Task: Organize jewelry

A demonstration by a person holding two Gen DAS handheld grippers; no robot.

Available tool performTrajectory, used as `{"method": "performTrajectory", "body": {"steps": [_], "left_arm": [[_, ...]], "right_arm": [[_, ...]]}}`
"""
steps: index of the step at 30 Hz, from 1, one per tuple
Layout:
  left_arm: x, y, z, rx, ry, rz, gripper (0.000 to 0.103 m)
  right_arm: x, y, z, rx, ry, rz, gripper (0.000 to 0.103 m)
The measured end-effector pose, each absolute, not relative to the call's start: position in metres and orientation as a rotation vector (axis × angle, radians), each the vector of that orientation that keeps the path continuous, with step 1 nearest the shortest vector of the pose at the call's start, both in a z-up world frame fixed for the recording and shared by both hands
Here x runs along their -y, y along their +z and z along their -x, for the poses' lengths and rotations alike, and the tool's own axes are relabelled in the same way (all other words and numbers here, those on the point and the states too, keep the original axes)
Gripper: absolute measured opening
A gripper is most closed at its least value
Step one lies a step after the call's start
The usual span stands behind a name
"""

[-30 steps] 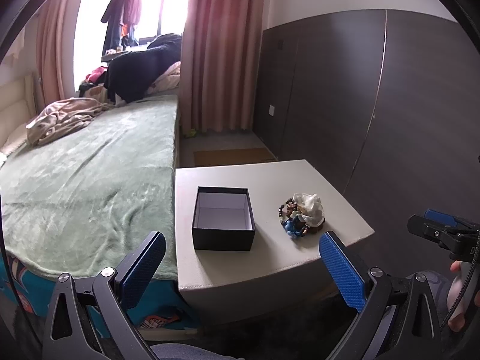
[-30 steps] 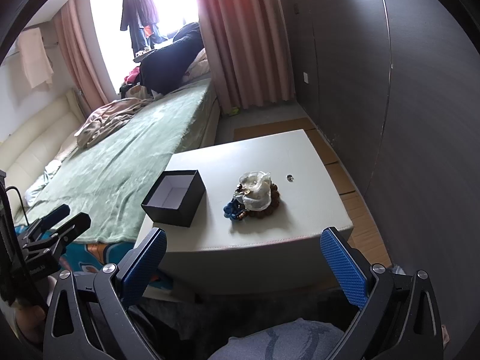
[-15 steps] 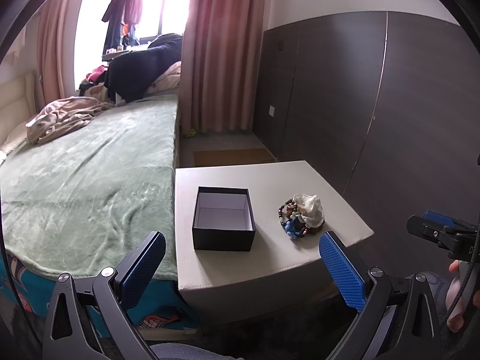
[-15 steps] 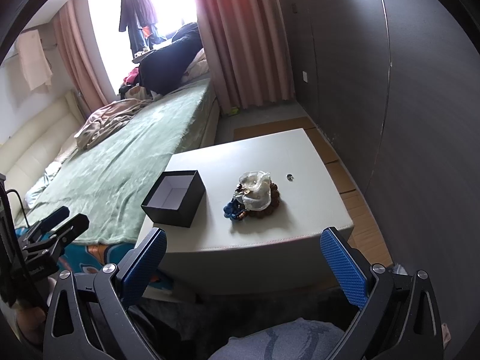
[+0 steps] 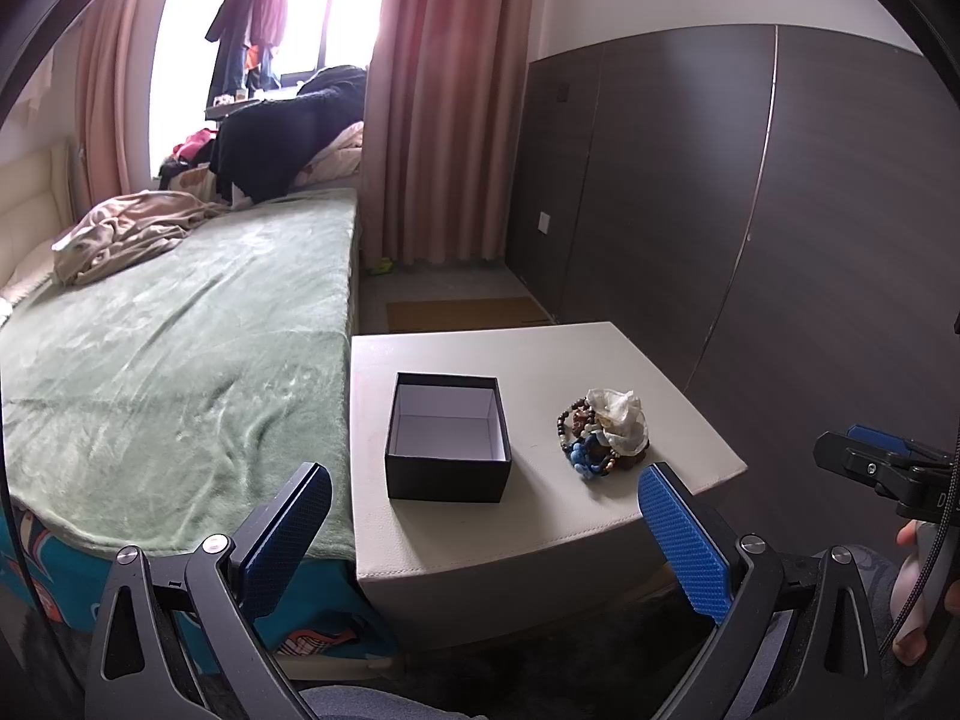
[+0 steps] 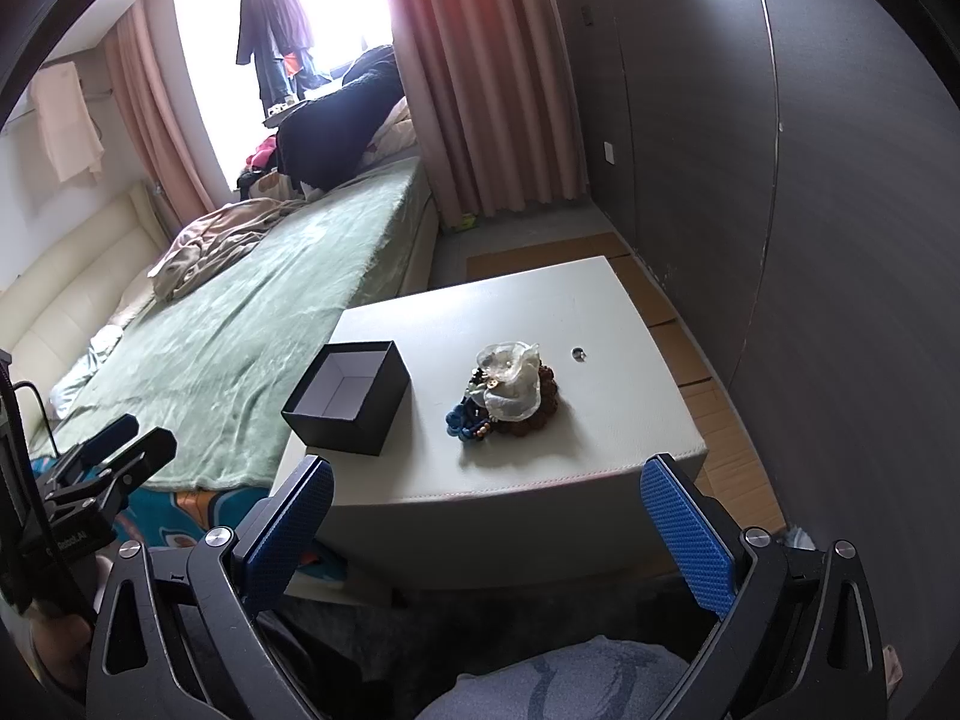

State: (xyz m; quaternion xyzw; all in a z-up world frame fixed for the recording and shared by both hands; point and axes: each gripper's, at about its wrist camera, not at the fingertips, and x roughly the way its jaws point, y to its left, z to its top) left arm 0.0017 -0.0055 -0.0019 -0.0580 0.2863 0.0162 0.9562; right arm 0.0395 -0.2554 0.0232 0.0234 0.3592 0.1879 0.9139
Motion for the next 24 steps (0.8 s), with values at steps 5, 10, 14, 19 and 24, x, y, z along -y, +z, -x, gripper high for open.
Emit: {"method": "performTrajectory", "body": {"steps": [5,10,14,19,24], "left_arm": [[0.009,-0.002,-0.003,-0.580,0.035,0.119,0.102],[0.004,-0.002,-0.002,-0.580,0.034,0.121,0.102],[0.003,-0.002,-0.002,-0.579,0.035,0.123,0.102],[0.000,-0.003,0.000,-0.577,0.037,0.131,0.102],[-0.002,-0.001,0.004,-0.557,0.029,0.143,0.102]], "right_arm": [[0.256,0.023,-0.040,-0.740,0.388,-0.048,0.103],[0.256,0.023,-0.040,-0.740,0.387,-0.048,0.103],[0.256,0.023,-0.040,-0.740,0.387,-0.048,0.103],[0.256,0.023,-0.040,-0.740,0.389,-0.048,0.103],[0.256,0.023,-0.040,-0.739,0.390,-0.046,0.103]]}}
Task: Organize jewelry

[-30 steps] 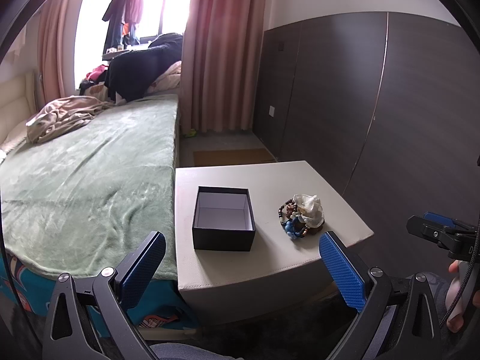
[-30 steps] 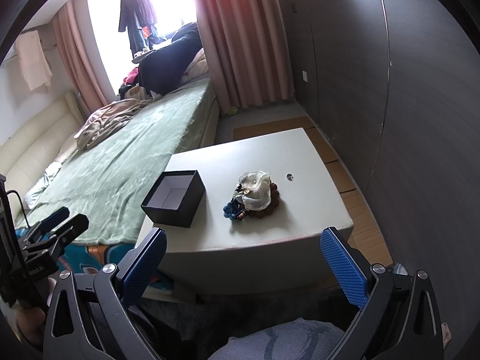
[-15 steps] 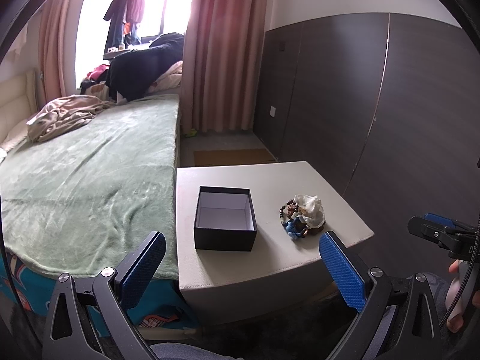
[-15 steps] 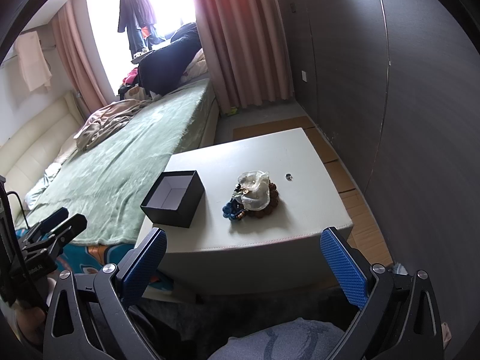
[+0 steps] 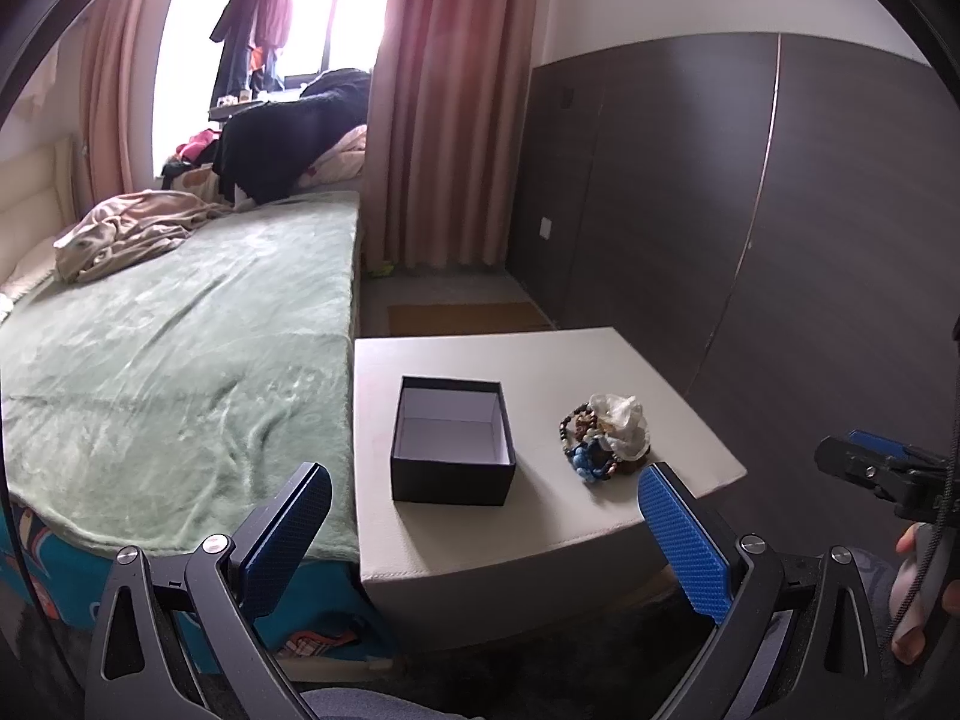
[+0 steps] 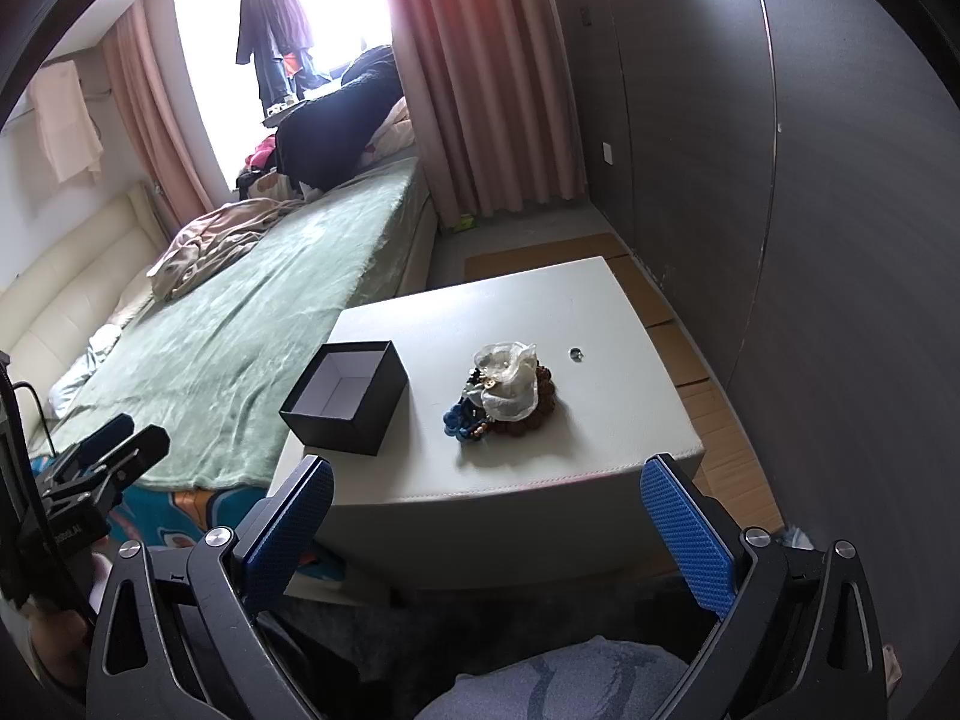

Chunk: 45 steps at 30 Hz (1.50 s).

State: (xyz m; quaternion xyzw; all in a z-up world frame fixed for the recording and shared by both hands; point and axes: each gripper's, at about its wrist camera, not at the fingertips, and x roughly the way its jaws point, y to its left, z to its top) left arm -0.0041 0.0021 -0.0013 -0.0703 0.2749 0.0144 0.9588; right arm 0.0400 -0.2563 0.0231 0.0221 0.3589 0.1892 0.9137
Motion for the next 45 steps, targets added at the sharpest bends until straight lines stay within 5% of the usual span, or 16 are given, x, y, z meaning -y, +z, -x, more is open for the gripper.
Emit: {"method": "performTrajectory", "body": {"steps": [13,35,41,45], "left_arm": [[-0.003,0.010,-0.008,-0.518,-0.046,0.124,0.102],[0.042,0.015,-0.135,-0.665,-0.224,0.078,0.101],[0.061,-0.002,-0.172,-0.765,-0.279,0.082,0.080],[0.075,-0.013,-0.192,-0.814,-0.316,0.078,0.076]], "right_arm": [[0.272,0.022,-0.058,-0.739,0.343,-0.088,0.103],[0.305,0.031,-0.150,-0.729,0.336,-0.299,0.103],[0.314,0.027,-0.173,-0.784,0.339,-0.346,0.103],[0.315,0.023,-0.187,-0.809,0.323,-0.342,0.103]]}}
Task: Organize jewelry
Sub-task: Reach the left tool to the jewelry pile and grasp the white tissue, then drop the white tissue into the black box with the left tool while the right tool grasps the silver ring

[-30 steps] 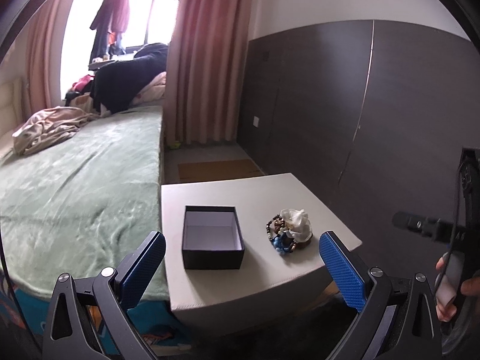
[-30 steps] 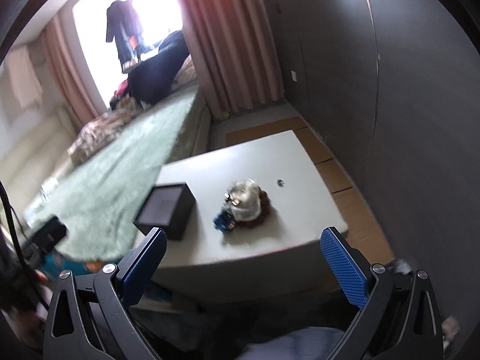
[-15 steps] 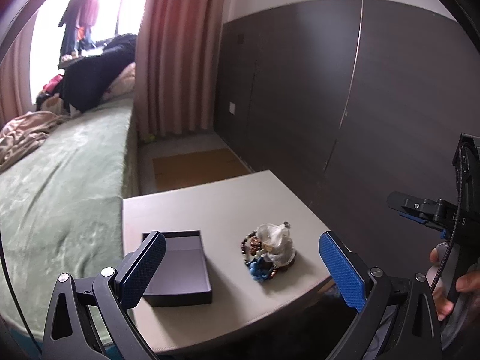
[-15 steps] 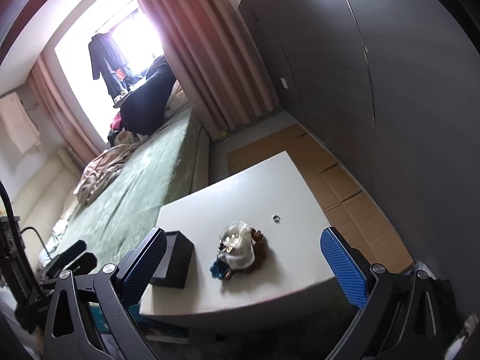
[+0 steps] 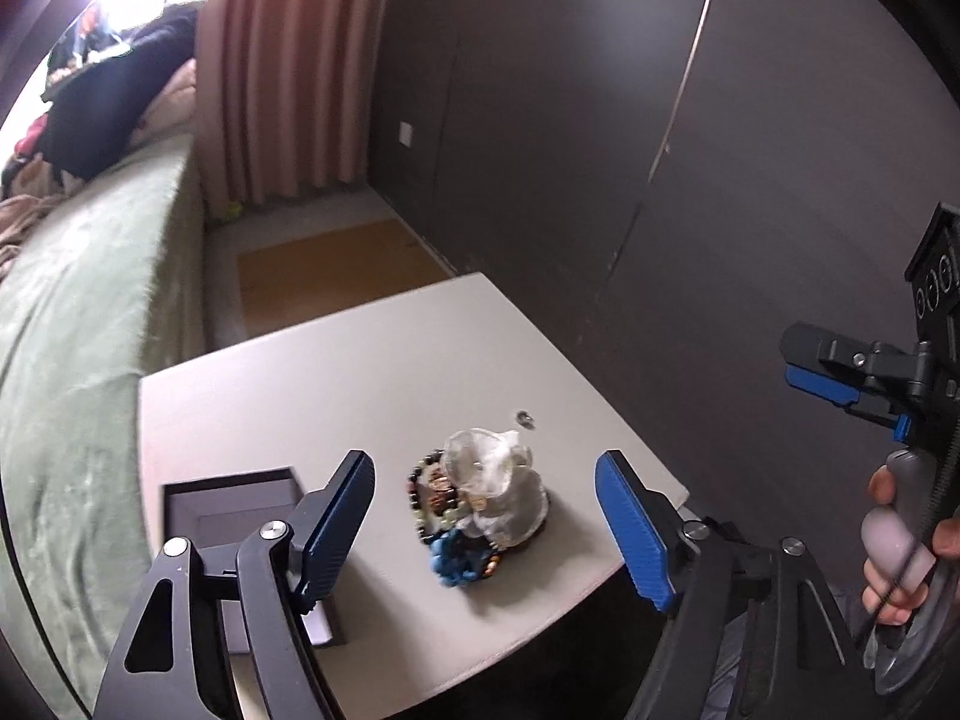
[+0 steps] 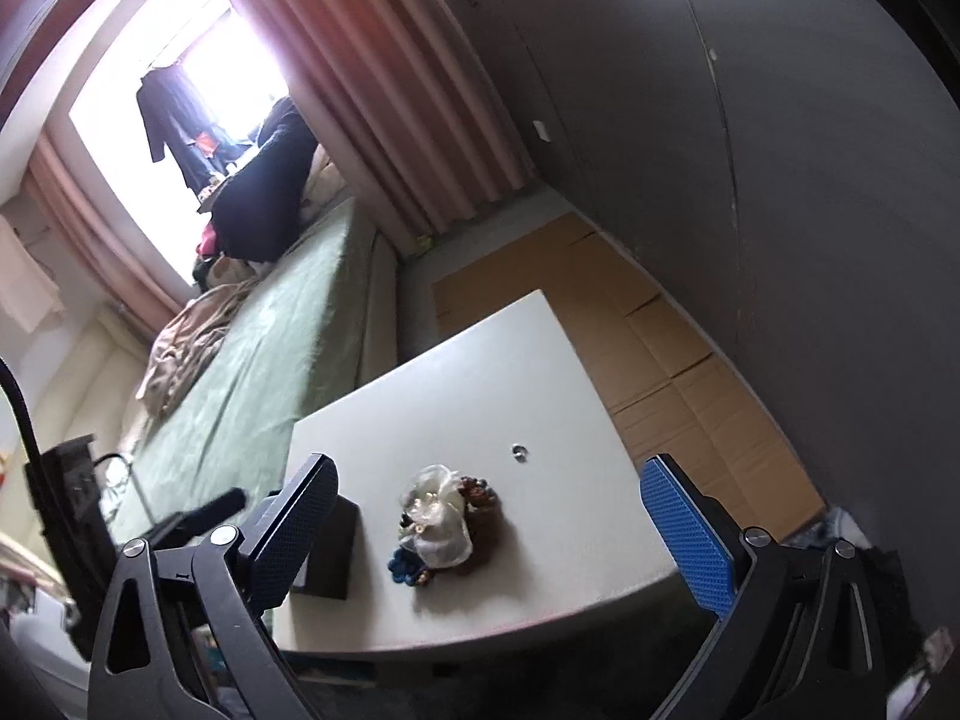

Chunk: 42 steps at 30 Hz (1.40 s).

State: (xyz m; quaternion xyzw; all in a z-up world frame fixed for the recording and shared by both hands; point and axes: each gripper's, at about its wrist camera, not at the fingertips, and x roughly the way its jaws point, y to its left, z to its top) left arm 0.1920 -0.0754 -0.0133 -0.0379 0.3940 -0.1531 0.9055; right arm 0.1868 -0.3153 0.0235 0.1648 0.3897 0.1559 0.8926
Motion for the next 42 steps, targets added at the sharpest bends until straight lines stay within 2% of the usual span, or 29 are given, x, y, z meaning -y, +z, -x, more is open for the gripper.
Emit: {"method": "performTrajectory", "body": {"steps": [11,18,21,23,25,27,29,34,40,42], "left_arm": [[0.120,-0.058,-0.240,-0.945,-0.364,-0.005,0.064],[0.140,-0.096,-0.260,-1.010,-0.385,-0.042,0.062],[0.140,-0.109,-0.267,-1.035,-0.383,-0.045,0.045],[0.136,-0.117,-0.271,-1.051,-0.379,-0.030,0.018],[0.125,-0.116,-0.273,-1.043,-0.391,0.016,0.018],[0.116,-0.108,-0.273,-1.013,-0.400,0.046,0.001],[0.108,-0.099,-0.275,-0.982,-0.396,0.056,0.001],[0.079,-0.082,-0.275,-0.939,-0.409,0.147,0.001],[0.049,-0.070,-0.274,-0.902,-0.379,0.208,0.001],[0.038,-0.066,-0.272,-0.885,-0.360,0.224,0.001]], "right_arm": [[0.342,-0.022,-0.210,-0.854,0.263,-0.459,0.102],[0.348,-0.043,-0.225,-0.917,0.214,-0.449,0.099],[0.343,-0.049,-0.232,-0.948,0.206,-0.419,0.098],[0.341,-0.053,-0.236,-0.964,0.205,-0.407,0.098],[0.337,-0.057,-0.242,-0.980,0.198,-0.390,0.098],[0.332,-0.059,-0.248,-0.991,0.201,-0.382,0.093],[0.326,-0.062,-0.255,-1.005,0.217,-0.376,0.088],[0.301,-0.070,-0.272,-1.043,0.233,-0.317,0.084],[0.269,-0.087,-0.292,-1.127,0.244,-0.248,0.069],[0.261,-0.094,-0.299,-1.157,0.242,-0.225,0.060]]}}
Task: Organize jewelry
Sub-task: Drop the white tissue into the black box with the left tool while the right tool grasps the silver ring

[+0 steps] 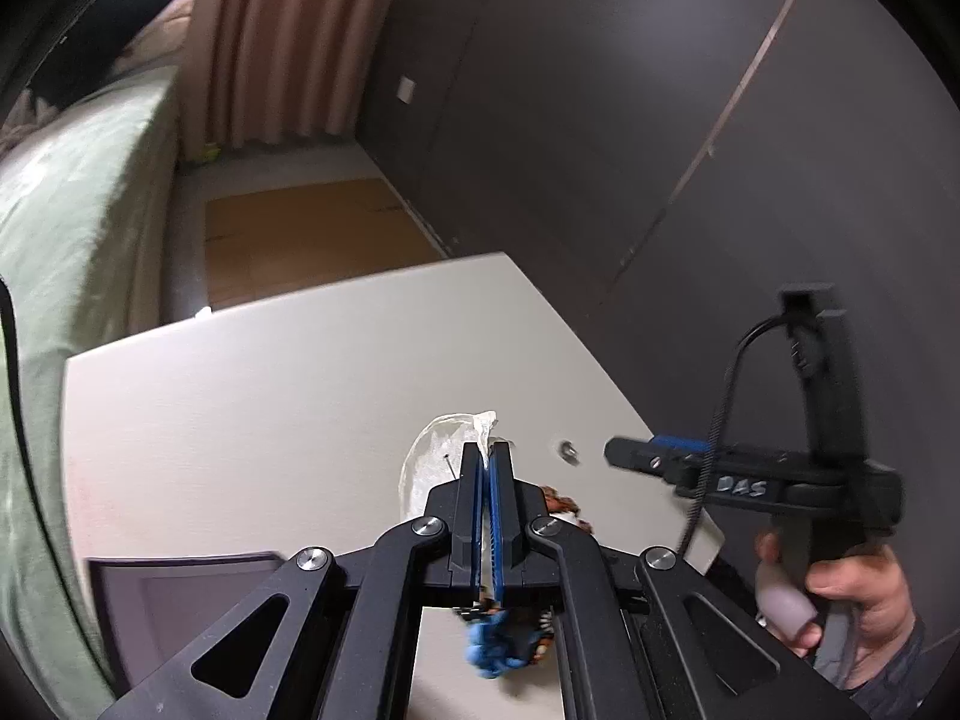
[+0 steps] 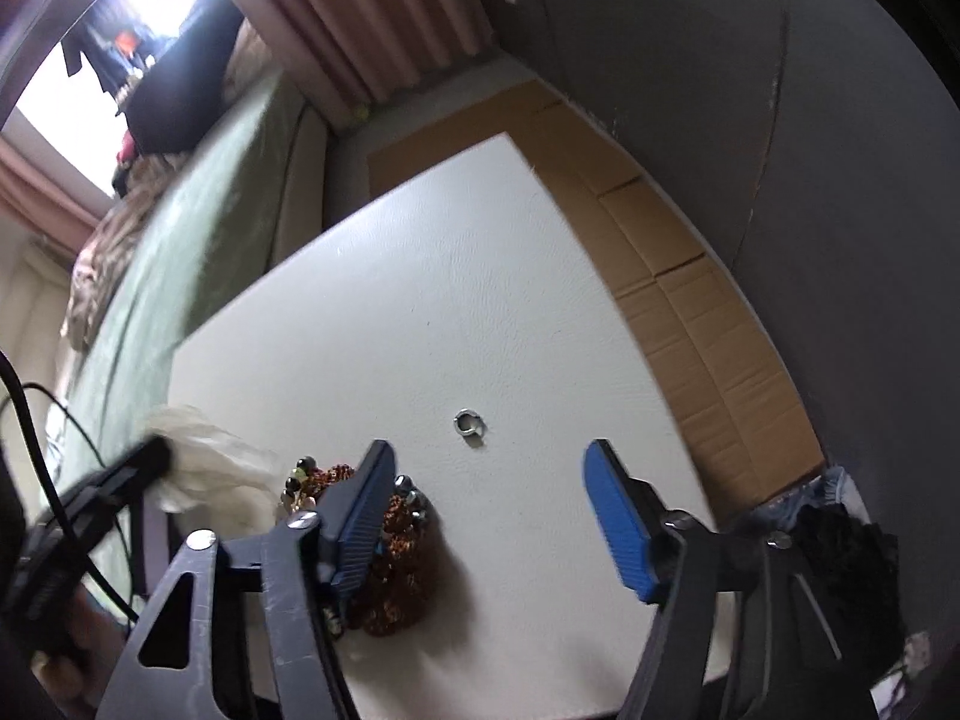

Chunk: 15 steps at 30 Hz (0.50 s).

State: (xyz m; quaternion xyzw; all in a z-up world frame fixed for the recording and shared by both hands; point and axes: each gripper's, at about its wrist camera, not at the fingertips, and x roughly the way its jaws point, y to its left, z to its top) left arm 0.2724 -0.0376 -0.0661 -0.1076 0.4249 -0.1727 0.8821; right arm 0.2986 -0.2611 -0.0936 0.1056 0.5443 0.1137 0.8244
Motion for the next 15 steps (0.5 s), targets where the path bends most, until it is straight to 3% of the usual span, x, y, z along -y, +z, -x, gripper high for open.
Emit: {"method": "performTrajectory", "body": {"steps": [7,15], "left_arm": [[0.000,-0.060,-0.267,-0.866,-0.284,0.283,0.001],[-0.033,-0.050,-0.252,-0.841,-0.222,0.317,0.001]], "right_arm": [[0.233,-0.105,-0.311,-1.204,0.218,-0.126,0.052],[0.211,-0.120,-0.329,-1.266,0.151,0.011,0.032]]}}
